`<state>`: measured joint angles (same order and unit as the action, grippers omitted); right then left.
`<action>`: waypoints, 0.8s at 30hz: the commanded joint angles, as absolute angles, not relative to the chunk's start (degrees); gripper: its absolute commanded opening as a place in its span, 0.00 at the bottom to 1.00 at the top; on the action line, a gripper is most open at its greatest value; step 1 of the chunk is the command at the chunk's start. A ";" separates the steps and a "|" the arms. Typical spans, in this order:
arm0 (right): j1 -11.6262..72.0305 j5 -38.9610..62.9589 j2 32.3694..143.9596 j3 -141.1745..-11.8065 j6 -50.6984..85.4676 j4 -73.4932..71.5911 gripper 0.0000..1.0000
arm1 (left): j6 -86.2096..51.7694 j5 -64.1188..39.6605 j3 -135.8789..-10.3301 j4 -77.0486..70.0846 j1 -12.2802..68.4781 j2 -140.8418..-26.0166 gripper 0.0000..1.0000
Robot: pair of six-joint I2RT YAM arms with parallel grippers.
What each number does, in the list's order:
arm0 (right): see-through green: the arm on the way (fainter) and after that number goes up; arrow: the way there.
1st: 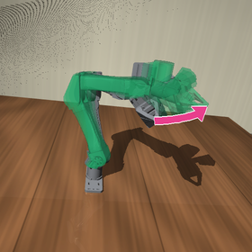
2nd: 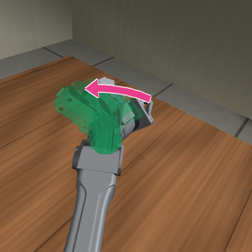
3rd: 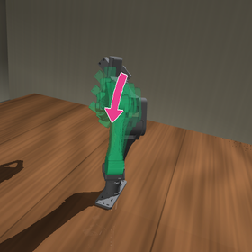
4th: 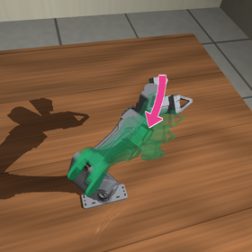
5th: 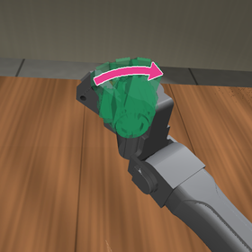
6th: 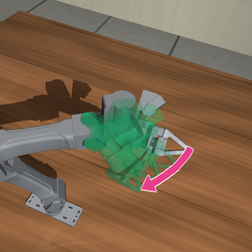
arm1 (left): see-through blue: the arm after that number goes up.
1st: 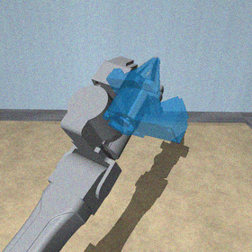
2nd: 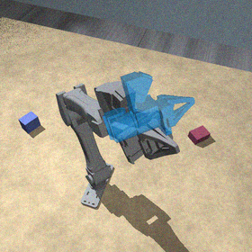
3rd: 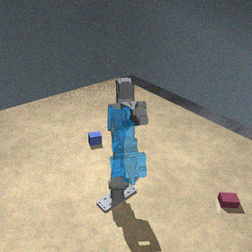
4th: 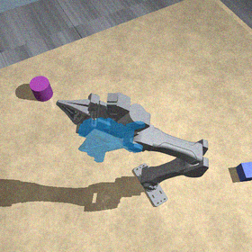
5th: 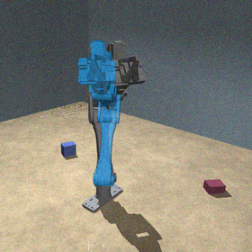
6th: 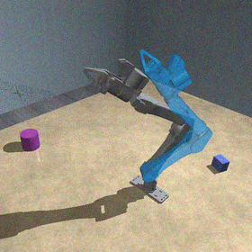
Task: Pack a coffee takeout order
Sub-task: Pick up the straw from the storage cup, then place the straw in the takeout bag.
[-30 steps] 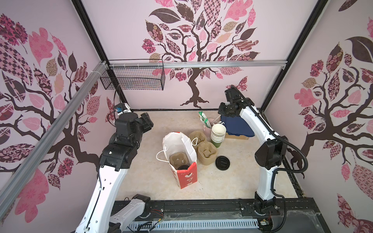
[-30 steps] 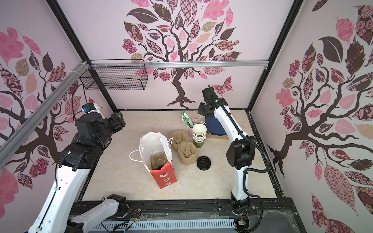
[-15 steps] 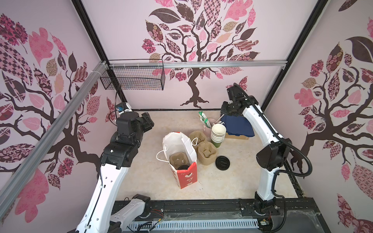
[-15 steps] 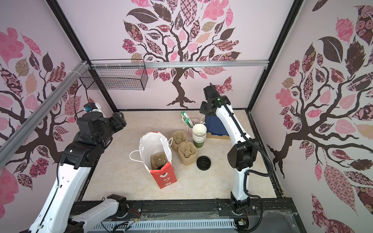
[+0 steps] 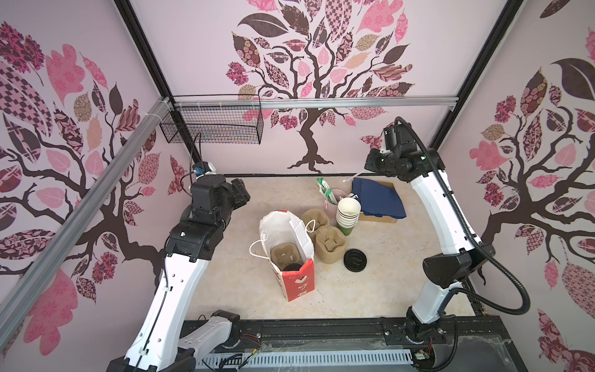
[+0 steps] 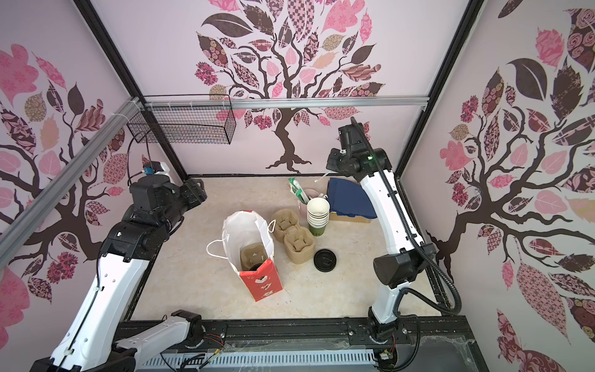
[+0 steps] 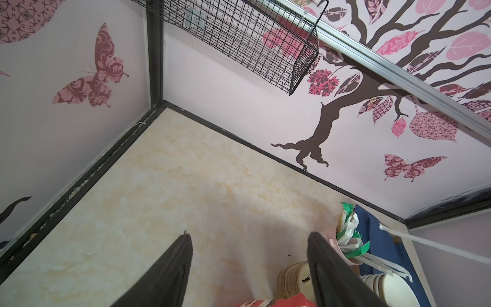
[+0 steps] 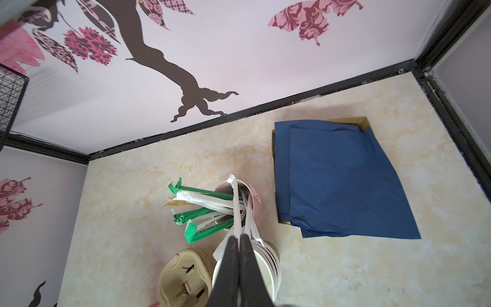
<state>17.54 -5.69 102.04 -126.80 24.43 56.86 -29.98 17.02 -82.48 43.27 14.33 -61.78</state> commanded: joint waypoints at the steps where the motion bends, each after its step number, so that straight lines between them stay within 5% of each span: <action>1: 17.48 -4.30 97.15 -126.32 21.87 55.90 0.02 | -30.08 15.11 -85.12 45.35 14.09 -61.70 0.72; 7: 17.45 -1.22 94.58 -129.64 16.47 56.43 0.02 | -32.53 13.60 -85.44 49.50 13.32 -61.96 0.72; 15: 18.52 12.70 92.05 -132.48 16.24 58.99 0.00 | -38.67 -4.00 -89.97 61.96 6.87 -64.00 0.76; 24: 32.56 19.55 93.43 -135.73 17.58 60.24 0.00 | -37.91 -18.34 -94.57 72.80 6.85 -69.27 0.77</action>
